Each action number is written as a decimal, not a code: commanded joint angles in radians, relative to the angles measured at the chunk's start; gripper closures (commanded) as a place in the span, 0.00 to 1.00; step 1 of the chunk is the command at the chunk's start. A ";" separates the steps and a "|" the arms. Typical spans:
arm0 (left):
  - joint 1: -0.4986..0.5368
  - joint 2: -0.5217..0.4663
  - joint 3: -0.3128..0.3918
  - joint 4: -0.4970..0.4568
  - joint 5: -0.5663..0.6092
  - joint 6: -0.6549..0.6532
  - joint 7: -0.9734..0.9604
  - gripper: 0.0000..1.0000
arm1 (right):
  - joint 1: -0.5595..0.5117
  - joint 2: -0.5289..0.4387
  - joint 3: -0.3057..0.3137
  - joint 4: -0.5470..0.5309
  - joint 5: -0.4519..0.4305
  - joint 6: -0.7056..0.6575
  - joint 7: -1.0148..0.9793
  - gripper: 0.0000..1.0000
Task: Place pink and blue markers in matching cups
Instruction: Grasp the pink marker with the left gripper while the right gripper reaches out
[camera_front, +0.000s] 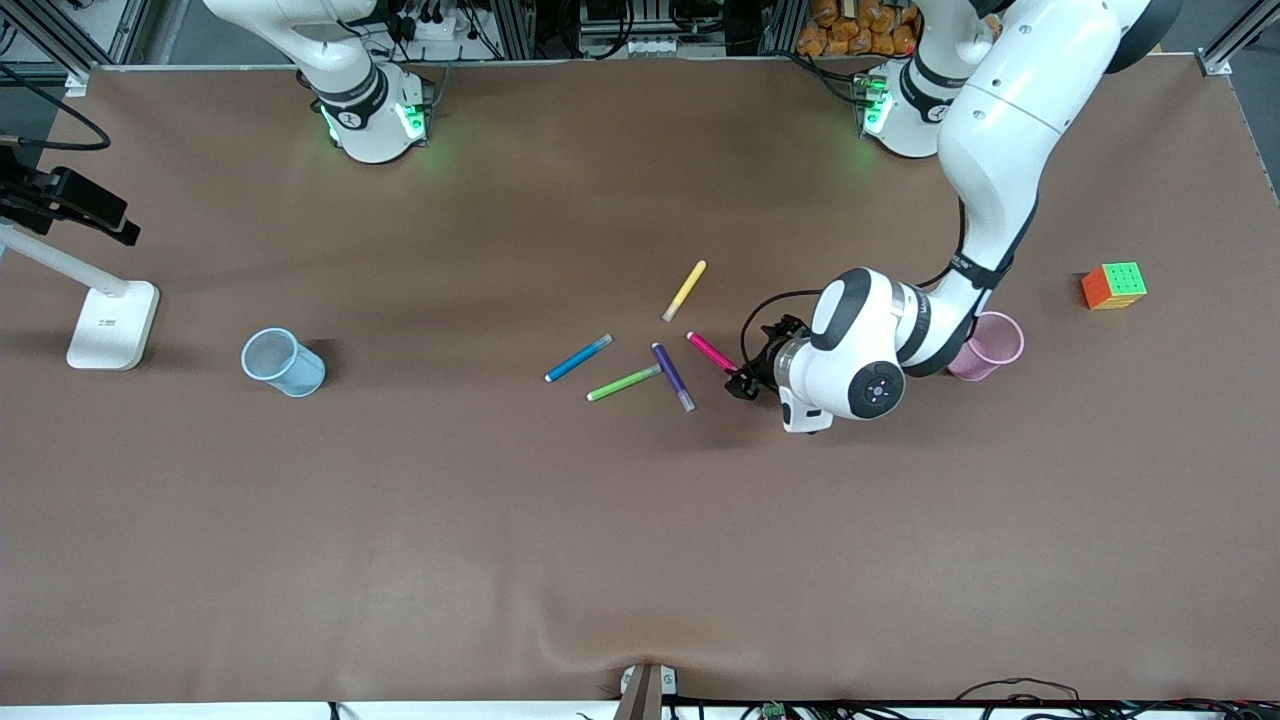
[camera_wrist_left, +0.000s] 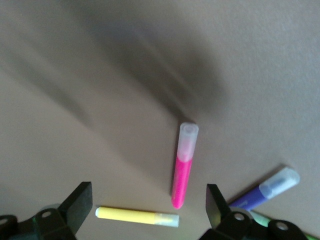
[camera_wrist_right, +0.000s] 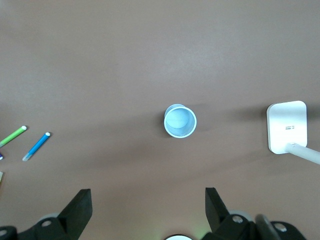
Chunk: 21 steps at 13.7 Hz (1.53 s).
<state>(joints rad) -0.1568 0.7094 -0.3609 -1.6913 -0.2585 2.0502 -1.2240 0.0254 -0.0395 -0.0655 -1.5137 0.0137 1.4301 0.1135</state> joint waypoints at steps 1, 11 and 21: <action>0.003 0.002 -0.001 0.001 -0.019 0.028 -0.022 0.00 | -0.005 -0.003 0.003 0.004 0.006 -0.007 -0.008 0.00; -0.006 0.053 0.000 0.002 -0.048 0.117 -0.022 0.15 | 0.021 0.053 0.003 0.007 -0.020 0.004 -0.006 0.00; -0.004 0.078 0.003 0.005 -0.048 0.148 -0.022 0.55 | 0.073 0.176 0.006 0.016 -0.166 0.035 -0.009 0.00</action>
<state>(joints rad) -0.1578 0.7761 -0.3601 -1.6907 -0.2912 2.1876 -1.2368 0.0629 0.1047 -0.0601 -1.5152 -0.1212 1.4562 0.1093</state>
